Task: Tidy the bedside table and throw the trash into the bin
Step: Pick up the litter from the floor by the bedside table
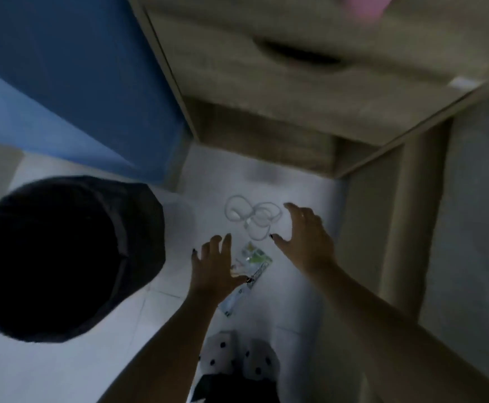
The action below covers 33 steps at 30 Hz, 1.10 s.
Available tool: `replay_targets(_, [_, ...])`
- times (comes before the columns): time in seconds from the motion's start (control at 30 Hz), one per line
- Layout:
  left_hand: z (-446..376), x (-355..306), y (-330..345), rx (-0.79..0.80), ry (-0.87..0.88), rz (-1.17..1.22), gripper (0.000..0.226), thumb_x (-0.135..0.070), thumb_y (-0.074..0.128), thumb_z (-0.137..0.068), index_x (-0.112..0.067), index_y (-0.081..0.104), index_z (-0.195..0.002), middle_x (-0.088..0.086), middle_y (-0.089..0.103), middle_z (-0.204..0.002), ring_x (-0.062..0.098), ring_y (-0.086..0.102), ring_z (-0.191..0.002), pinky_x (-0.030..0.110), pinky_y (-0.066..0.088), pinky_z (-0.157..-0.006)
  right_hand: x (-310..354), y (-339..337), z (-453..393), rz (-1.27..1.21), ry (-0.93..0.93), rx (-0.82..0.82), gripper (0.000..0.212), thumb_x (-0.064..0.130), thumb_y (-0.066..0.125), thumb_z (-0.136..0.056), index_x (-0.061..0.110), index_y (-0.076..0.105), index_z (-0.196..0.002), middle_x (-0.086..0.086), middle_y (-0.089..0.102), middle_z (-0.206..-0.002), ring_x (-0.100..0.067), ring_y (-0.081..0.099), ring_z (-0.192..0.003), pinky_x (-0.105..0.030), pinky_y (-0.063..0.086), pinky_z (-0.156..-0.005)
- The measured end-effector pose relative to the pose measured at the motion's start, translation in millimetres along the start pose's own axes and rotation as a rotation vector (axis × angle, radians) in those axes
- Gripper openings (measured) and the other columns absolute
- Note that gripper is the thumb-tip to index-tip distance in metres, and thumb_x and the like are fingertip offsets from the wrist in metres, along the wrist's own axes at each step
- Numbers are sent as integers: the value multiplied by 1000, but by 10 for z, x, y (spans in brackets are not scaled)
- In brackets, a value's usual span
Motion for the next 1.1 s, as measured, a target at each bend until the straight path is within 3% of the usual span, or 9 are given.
replay_targets(0.2, [-654, 68, 1163, 116, -94, 17, 117, -69, 72, -59, -15, 14, -145, 11, 29, -139, 30, 39, -123, 46, 45, -91, -446, 1061, -705, 1, -18, 95, 90, 47, 72, -79, 28, 20, -151, -7, 29, -152, -31, 32, -134, -42, 47, -94])
replay_targets(0.4, [-879, 86, 1556, 17, -104, 16, 116, -60, 79, -57, -16, 13, -142, 11, 35, -129, 29, 43, -114, 46, 49, -87, -510, 1607, -962, 59, -55, 178, 104, 47, 75, -76, 29, 9, -153, -8, 17, -157, -36, 26, -135, -45, 46, -98])
replay_targets(0.5, [-891, 101, 1610, 73, -127, 292, 100, -40, 86, -59, -16, 25, -133, 9, 44, -123, 29, 46, -113, 48, 49, -91, -467, 1688, -960, 92, 19, 99, 80, 35, 71, -81, 20, 27, -147, -16, 27, -148, -35, 34, -129, -41, 50, -89])
replay_targets(0.63, [-885, 154, 1568, 238, -92, 314, 77, -32, 76, -75, -11, 35, -137, 12, 42, -134, 29, 44, -125, 34, 37, -103, -501, 1723, -854, 29, 89, 292, 41, 31, 62, -87, 9, 53, -120, -13, 59, -119, -29, 59, -107, -32, 50, -79])
replay_targets(0.73, [-714, 177, 1349, 241, -89, 286, 61, -31, 66, -84, -14, 44, -139, 12, 46, -140, 26, 44, -129, 30, 35, -105, -489, 1500, -616, -32, 94, 311, 21, 33, 60, -85, 14, 51, -85, -7, 58, -87, -26, 59, -83, -25, 38, -57])
replay_targets(0.83, [-397, 119, 882, 221, -111, 330, 43, -27, 63, -86, -12, 57, -126, 11, 60, -129, 27, 56, -118, 31, 45, -95, -362, 1018, -316, -114, 130, 298, 31, 33, 52, -87, 20, 37, -63, -3, 48, -68, -27, 55, -73, -26, 30, -50])
replay_targets(0.93, [7, -9, 220, 217, -161, 379, 34, -26, 62, -85, -13, 62, -117, 10, 67, -118, 26, 64, -106, 27, 49, -83, -154, 320, 10, -120, 131, 324, 38, 35, 46, -94, 21, 38, -60, -7, 52, -69, -31, 60, -78, -28, 36, -61])
replay_targets(1.0, [287, -139, -338, 205, -173, 399, 33, -28, 60, -83, -16, 63, -114, 8, 70, -113, 24, 66, -101, 25, 50, -78, 25, -290, 251, -82, 113, 325, 40, 42, 46, -96, 16, 48, -66, -15, 65, -83, -35, 64, -91, -30, 41, -67])
replay_targets(1.1, [679, -432, -1321, 165, -164, 462, 41, -34, 60, -78, -19, 64, -116, 4, 70, -116, 22, 65, -105, 27, 50, -83, 297, -1340, 644, -43, 97, 331, 36, 44, 50, -94, 15, 58, -74, -12, 67, -85, -31, 65, -102, -28, 41, -70])
Point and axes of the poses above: each hand's wrist, its own z-axis away from the middle knuckle, its own y-axis out of the palm, x = y × z, the point moved 4 cm from there along -z, towards the middle knuckle
